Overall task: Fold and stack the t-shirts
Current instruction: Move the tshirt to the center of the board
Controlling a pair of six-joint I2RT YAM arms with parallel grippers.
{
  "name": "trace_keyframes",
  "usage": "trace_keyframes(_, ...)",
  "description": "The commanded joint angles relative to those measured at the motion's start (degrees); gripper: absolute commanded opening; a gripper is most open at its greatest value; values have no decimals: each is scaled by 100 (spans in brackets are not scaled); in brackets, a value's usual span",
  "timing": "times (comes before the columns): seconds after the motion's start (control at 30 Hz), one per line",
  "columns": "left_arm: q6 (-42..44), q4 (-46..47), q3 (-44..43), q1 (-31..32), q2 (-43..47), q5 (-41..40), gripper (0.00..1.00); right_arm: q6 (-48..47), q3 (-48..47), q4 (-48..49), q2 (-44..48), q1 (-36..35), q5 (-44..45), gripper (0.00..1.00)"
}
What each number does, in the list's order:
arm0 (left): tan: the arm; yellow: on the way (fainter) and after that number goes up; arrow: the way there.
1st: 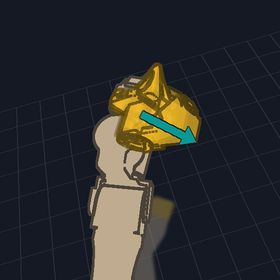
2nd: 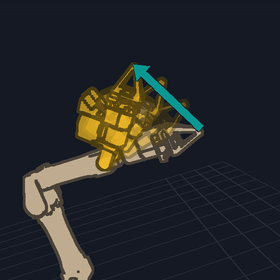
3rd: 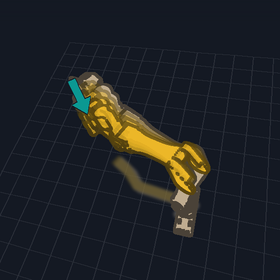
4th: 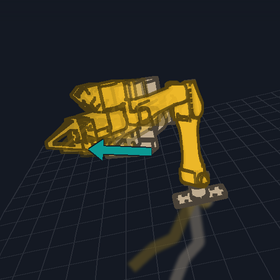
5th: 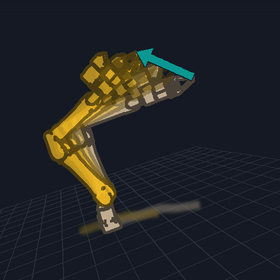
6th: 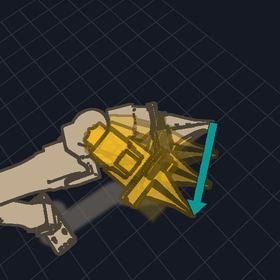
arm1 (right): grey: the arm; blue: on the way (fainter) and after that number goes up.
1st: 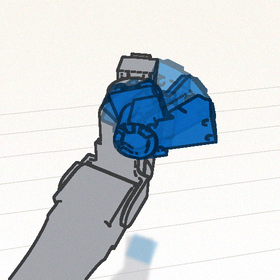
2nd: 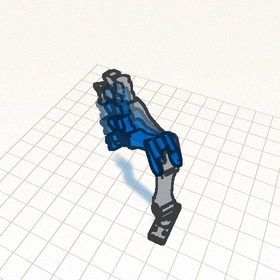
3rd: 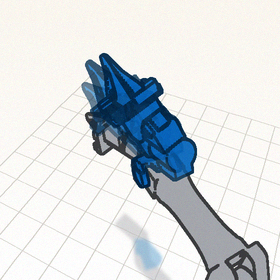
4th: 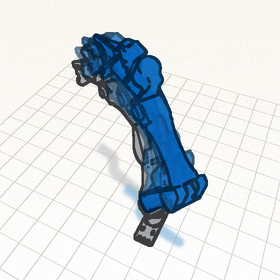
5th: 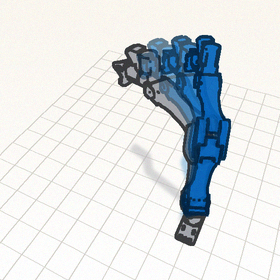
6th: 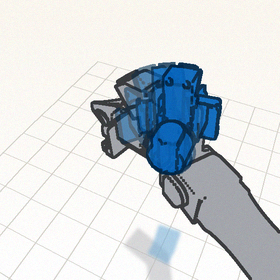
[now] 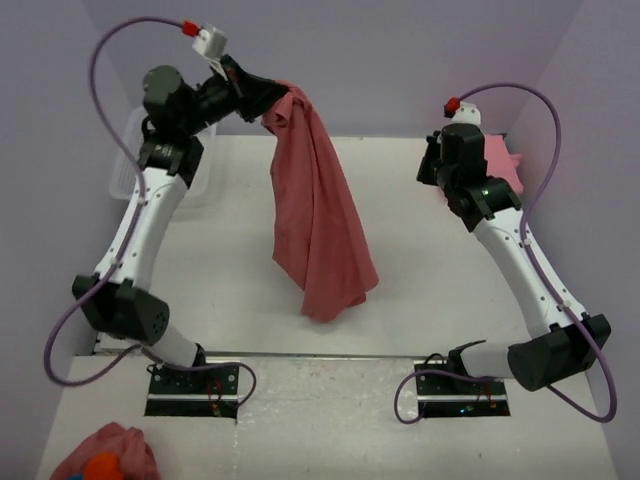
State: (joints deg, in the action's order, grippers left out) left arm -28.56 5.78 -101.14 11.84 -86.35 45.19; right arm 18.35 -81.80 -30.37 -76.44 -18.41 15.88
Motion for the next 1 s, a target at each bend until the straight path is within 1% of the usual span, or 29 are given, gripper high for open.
trace_keyframes(0.0,632,-956,672,-391,-907,-975,0,-86,-20,163,95,-4,3,0)
trace_keyframes(0.03,632,-1104,736,-506,-1076,-1482,0,-68,15,180,86,-13,-58,0)
trace_keyframes(0.07,797,-1262,762,-716,-1330,-1661,0,-42,85,207,68,-13,-120,0)
trace_keyframes(0.1,825,-1107,1041,-831,-1410,-1845,0,-33,120,216,60,-13,-164,0)
trace_keyframes(0.13,878,-1045,1140,-919,-1490,-2152,0,-16,207,251,51,-13,-199,0)
trace_keyframes(0.17,965,-1096,1149,-1120,-1743,-2181,0,11,243,268,25,-22,-312,0)
trace_keyframes(0.2,966,-1149,1019,-1183,-1876,-2164,0,2,252,268,-2,-13,-400,0)
trace_keyframes(0.23,957,-1132,983,-1410,-1982,-2042,0,-7,261,251,-37,-39,-480,0)
trace_keyframes(0.33,1027,-1219,807,-1456,-2307,-2146,0,-94,287,225,-142,-100,-875,0)
trace_keyframes(0.43,879,-1054,1007,-1456,-2264,-2120,0,-95,419,304,-213,-180,-1446,1)
trace_keyframes(0.5,782,-939,1158,-1447,-2176,-2041,0,-7,428,216,-467,-206,-1850,18)
trace_keyframes(0.53,773,-921,1263,-1439,-2089,-2023,0,28,402,164,-590,-224,-2017,22)
trace_keyframes(0.57,755,-921,1316,-1430,-2027,-2023,0,72,410,137,-730,-250,-2271,29)
trace_keyframes(0.63,729,-912,1465,-1403,-1826,-1997,0,221,472,180,-1108,-355,-2492,43)
trace_keyframes(0.67,737,-912,1518,-1395,-1755,-2005,0,283,515,259,-1223,-391,-2615,55)
trace_keyframes(0.73,738,-903,1632,-1377,-1562,-2014,0,406,621,488,-1583,-522,-2897,63)
trace_keyframes(0.77,729,-903,1668,-1377,-1517,-2005,0,450,621,549,-1706,-566,-2924,64)
trace_keyframes(0.8,711,-903,1685,-1377,-1465,-1979,0,485,569,576,-1977,-680,-2941,61)
trace_keyframes(0.83,685,-895,1729,-1368,-1394,-1961,0,564,560,602,-2084,-742,-2976,57)
trace_keyframes(0.87,667,-895,1747,-1368,-1368,-1944,0,617,560,663,-2172,-786,-3020,43)
trace_keyframes(0.9,658,-895,1756,-1368,-1350,-1883,0,722,595,777,-2243,-934,-3029,36)
trace_keyframes(0.93,658,-895,1773,-1368,-1306,-1847,0,758,621,839,-2330,-1014,-3012,33)
trace_keyframes(0.97,650,-895,1782,-1368,-1288,-1830,0,775,639,883,-2375,-1085,-2994,33)
